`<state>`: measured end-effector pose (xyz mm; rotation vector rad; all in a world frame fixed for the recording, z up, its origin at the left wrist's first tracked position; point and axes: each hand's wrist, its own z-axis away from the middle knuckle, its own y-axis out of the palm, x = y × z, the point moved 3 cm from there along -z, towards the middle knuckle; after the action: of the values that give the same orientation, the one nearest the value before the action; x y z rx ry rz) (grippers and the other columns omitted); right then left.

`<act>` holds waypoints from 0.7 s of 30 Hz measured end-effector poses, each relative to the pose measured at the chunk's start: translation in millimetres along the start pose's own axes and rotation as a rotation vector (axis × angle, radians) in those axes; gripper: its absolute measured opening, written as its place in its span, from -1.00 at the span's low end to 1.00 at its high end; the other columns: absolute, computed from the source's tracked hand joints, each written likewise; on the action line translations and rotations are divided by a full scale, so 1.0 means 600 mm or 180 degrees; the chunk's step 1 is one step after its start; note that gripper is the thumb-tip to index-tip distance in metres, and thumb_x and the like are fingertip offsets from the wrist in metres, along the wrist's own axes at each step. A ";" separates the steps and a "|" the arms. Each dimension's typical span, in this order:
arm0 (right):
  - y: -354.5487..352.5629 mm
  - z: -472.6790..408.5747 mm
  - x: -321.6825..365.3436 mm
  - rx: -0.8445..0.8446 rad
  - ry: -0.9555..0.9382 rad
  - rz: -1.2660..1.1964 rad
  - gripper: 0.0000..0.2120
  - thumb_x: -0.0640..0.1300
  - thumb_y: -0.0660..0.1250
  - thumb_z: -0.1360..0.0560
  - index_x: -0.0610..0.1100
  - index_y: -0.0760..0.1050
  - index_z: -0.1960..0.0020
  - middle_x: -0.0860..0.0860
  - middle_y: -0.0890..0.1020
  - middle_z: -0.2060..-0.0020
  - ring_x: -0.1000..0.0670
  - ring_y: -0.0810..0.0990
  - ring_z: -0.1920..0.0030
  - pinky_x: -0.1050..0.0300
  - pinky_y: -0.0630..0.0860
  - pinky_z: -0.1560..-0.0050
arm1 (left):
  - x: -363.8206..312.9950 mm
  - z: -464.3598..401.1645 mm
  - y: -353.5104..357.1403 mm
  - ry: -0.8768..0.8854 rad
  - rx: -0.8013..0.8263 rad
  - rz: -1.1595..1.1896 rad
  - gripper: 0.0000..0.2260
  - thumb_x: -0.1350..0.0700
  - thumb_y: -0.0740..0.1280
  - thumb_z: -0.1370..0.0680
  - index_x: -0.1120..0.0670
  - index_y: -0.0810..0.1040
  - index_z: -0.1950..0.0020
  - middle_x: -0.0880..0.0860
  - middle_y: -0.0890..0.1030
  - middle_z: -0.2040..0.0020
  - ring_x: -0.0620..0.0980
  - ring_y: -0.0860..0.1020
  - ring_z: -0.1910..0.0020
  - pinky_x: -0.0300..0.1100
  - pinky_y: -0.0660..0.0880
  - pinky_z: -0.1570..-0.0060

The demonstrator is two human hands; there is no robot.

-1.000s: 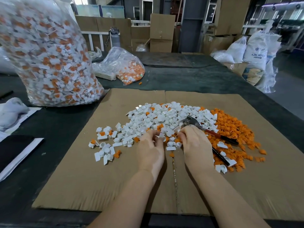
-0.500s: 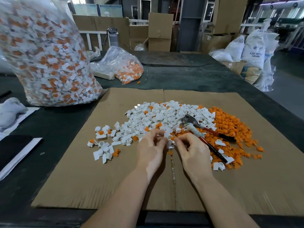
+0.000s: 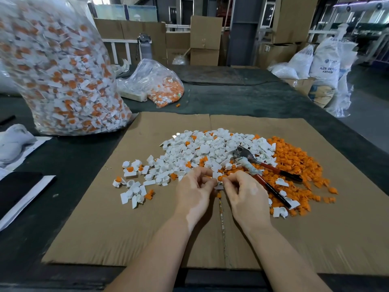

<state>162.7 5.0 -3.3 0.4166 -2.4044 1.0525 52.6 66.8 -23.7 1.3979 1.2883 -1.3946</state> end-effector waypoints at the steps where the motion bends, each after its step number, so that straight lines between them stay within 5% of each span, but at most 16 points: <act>1: 0.000 0.000 0.001 -0.0025 -0.0018 0.0058 -0.83 -0.21 0.41 -0.45 -0.21 0.50 0.28 0.00 0.53 0.40 0.01 0.48 0.37 0.07 0.45 0.39 | 0.000 0.000 0.000 -0.0002 0.0021 0.0001 -0.79 0.25 0.38 -0.50 -0.08 0.51 0.14 0.04 0.59 0.30 -0.14 0.55 0.33 -0.46 0.40 0.35; 8: 0.003 0.001 0.003 -0.0063 -0.0087 0.0265 -0.77 -0.26 0.44 -0.41 -0.21 0.43 0.34 -0.03 0.49 0.46 -0.02 0.44 0.43 0.09 0.38 0.46 | 0.000 0.005 0.003 0.0031 0.0096 -0.0064 -0.76 0.27 0.37 -0.50 -0.08 0.50 0.17 -0.03 0.54 0.32 -0.24 0.51 0.36 -0.47 0.40 0.35; 13: 0.006 0.002 0.004 -0.0026 -0.0122 0.0307 -0.78 -0.26 0.45 -0.41 -0.22 0.45 0.33 -0.05 0.51 0.46 -0.05 0.47 0.43 0.11 0.36 0.45 | 0.000 0.005 0.007 0.0019 0.0146 -0.0077 -0.79 0.26 0.36 -0.51 -0.07 0.49 0.16 0.00 0.55 0.31 -0.09 0.55 0.28 -0.35 0.48 0.24; 16: 0.007 0.001 -0.004 0.0176 0.0002 0.0109 -0.86 -0.18 0.40 -0.47 -0.23 0.54 0.22 -0.03 0.59 0.34 -0.03 0.54 0.29 0.04 0.49 0.29 | 0.000 0.003 0.005 -0.0102 0.0173 0.0176 -0.80 0.29 0.34 -0.52 -0.02 0.50 0.11 0.08 0.56 0.28 0.05 0.57 0.22 -0.10 0.54 0.10; 21: -0.003 0.002 0.001 0.0220 -0.0083 -0.0384 -0.85 -0.19 0.40 -0.46 -0.19 0.59 -0.02 0.01 0.59 0.20 0.04 0.54 0.16 0.10 0.53 0.14 | -0.001 0.004 0.002 0.0009 0.0221 0.0171 -0.76 0.29 0.32 -0.53 -0.08 0.52 0.06 0.05 0.56 0.28 0.02 0.58 0.22 -0.23 0.50 0.18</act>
<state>162.8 2.9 -2.5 0.5952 -2.3382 1.0845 53.5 63.9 -23.9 1.4707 1.2056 -1.4135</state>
